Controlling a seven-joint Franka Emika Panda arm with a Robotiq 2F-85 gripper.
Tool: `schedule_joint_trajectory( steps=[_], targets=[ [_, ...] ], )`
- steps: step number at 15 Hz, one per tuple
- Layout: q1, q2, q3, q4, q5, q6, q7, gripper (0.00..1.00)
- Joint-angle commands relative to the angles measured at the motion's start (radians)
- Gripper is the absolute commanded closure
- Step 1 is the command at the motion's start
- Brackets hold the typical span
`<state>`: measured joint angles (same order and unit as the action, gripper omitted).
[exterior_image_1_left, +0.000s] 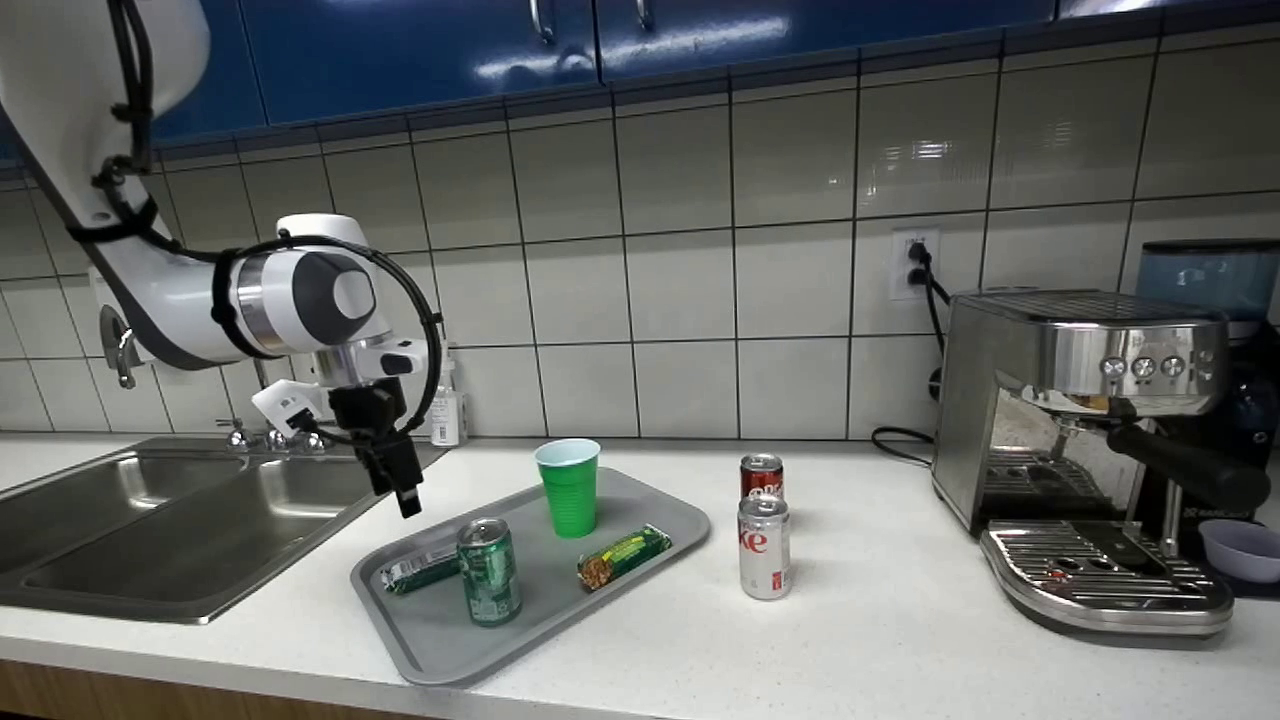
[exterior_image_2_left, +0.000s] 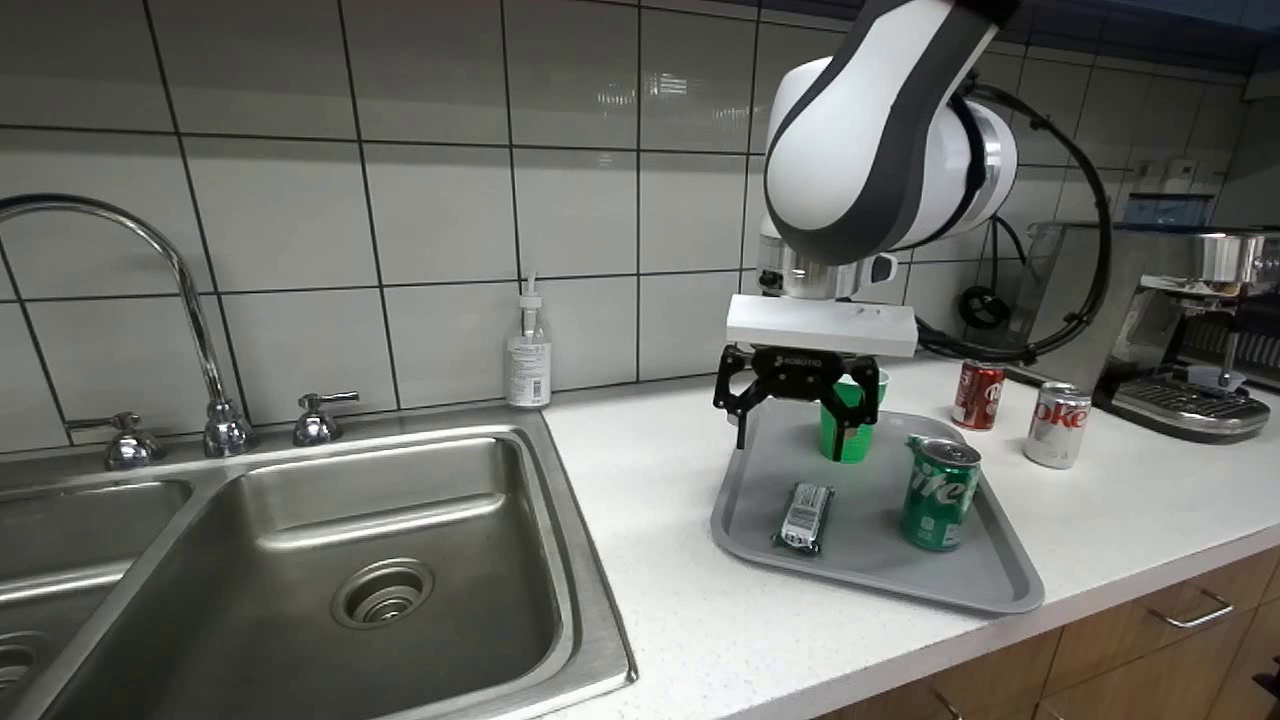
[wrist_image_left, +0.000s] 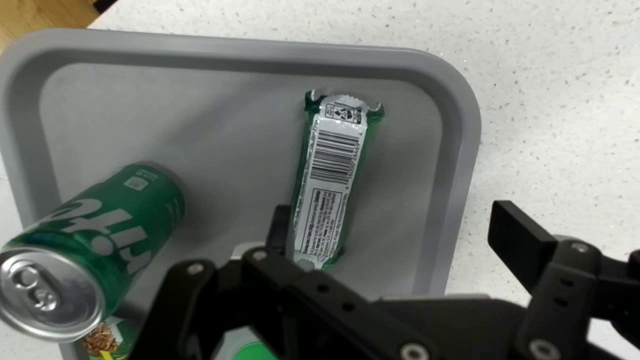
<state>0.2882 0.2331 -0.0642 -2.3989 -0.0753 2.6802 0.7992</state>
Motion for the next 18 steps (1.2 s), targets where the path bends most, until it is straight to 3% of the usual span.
schedule_joint_trajectory(
  steps=[1, 18],
  targets=[
    [-0.036, -0.093, 0.04, -0.047, 0.0, -0.039, -0.045, 0.0],
    [-0.163, -0.364, 0.08, -0.2, 0.011, -0.133, -0.473, 0.0]
  ],
)
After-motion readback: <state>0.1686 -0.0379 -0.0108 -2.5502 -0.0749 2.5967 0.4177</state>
